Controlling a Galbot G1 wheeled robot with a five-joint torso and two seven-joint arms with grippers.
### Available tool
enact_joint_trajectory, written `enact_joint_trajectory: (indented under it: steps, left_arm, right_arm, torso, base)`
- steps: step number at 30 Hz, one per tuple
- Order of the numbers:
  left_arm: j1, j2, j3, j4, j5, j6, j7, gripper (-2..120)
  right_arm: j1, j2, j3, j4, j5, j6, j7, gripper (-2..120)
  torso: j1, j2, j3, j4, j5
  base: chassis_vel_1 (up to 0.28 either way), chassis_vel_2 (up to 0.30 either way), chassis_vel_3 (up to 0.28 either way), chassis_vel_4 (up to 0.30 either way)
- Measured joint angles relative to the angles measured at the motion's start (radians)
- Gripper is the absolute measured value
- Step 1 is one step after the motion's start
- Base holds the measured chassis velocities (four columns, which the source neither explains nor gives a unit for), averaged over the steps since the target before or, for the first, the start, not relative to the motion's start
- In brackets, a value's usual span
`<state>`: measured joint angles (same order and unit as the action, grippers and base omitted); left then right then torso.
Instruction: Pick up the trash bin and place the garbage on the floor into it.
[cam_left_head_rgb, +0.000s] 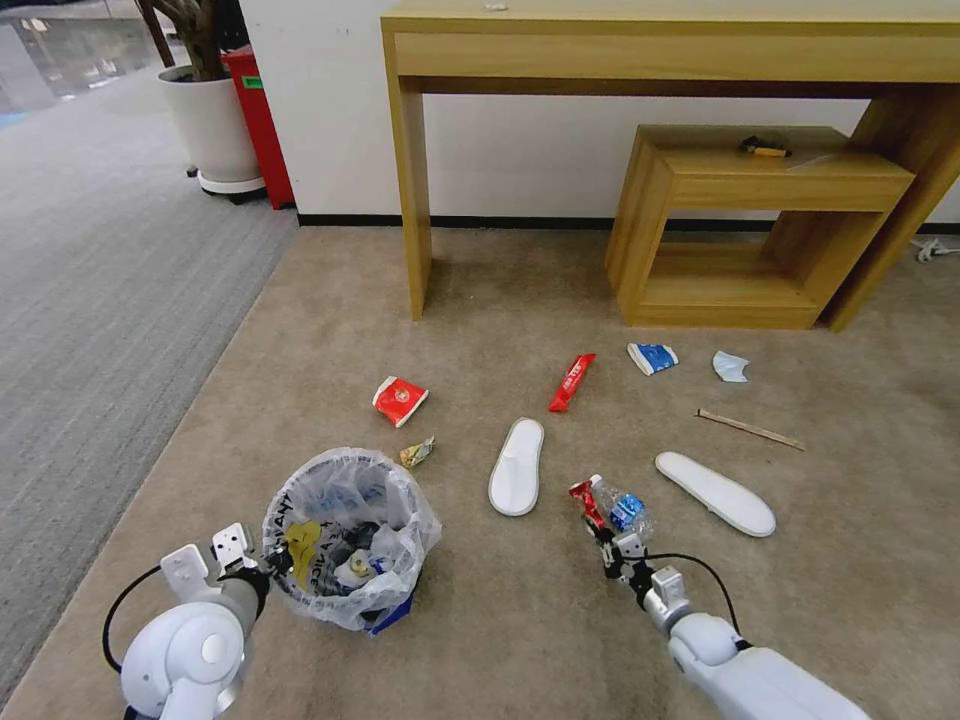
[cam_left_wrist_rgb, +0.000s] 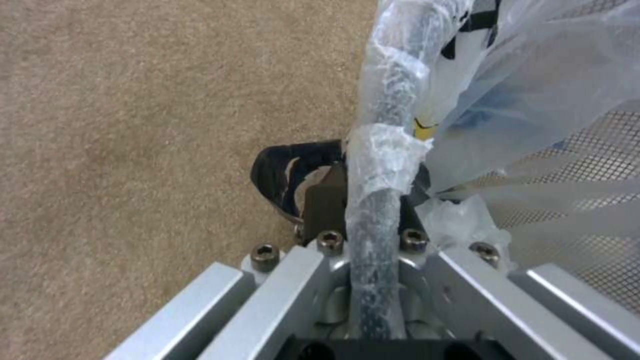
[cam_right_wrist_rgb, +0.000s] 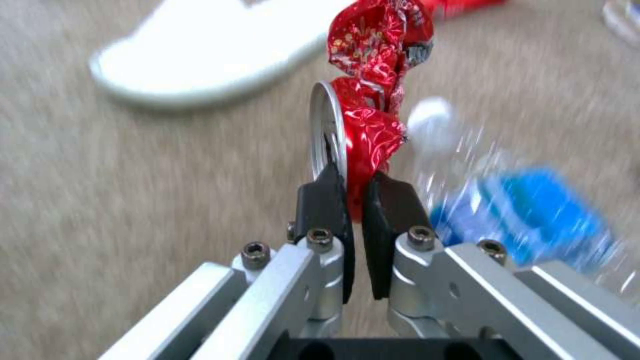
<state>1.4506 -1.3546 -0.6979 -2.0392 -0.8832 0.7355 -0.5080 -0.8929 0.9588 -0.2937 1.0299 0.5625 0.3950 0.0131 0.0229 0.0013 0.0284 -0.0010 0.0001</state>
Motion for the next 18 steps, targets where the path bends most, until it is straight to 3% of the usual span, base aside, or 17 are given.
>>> enact_joint_trajectory:
  steps: [9,12,14,18]
  left_arm:
    - [-0.012,0.009,0.017,0.012,0.0,0.0,-0.003,0]
    - [-0.013,0.011,0.022,0.013,0.001,0.0,-0.005,0]
    - [-0.013,0.011,0.023,0.013,0.001,0.0,-0.005,0]
    - [-0.01,0.006,0.027,0.005,0.006,0.0,-0.006,0]
  right_arm:
    - [0.012,-0.118,-0.026,0.226,0.065,-0.023,-0.001,3]
    - [0.032,-0.196,-0.039,0.352,0.119,-0.026,-0.035,3]
    - [0.034,-0.2,-0.04,0.358,0.122,-0.026,-0.038,3]
    - [0.098,-0.283,-0.07,0.49,0.214,-0.021,-0.117,3]
  torso:
    - [0.0,0.0,0.0,0.0001,0.0002]
    - [0.0,0.0,0.0,0.0002,0.0001]
    - [0.0,0.0,0.0,0.0001,0.0001]
    - [0.0,0.0,0.0,0.0001,-0.0002]
  base:
    - [0.0,0.0,0.0,0.0]
    - [0.0,0.0,0.0,0.0]
    - [0.0,0.0,0.0,0.0]
    - [0.0,0.0,0.0,0.0]
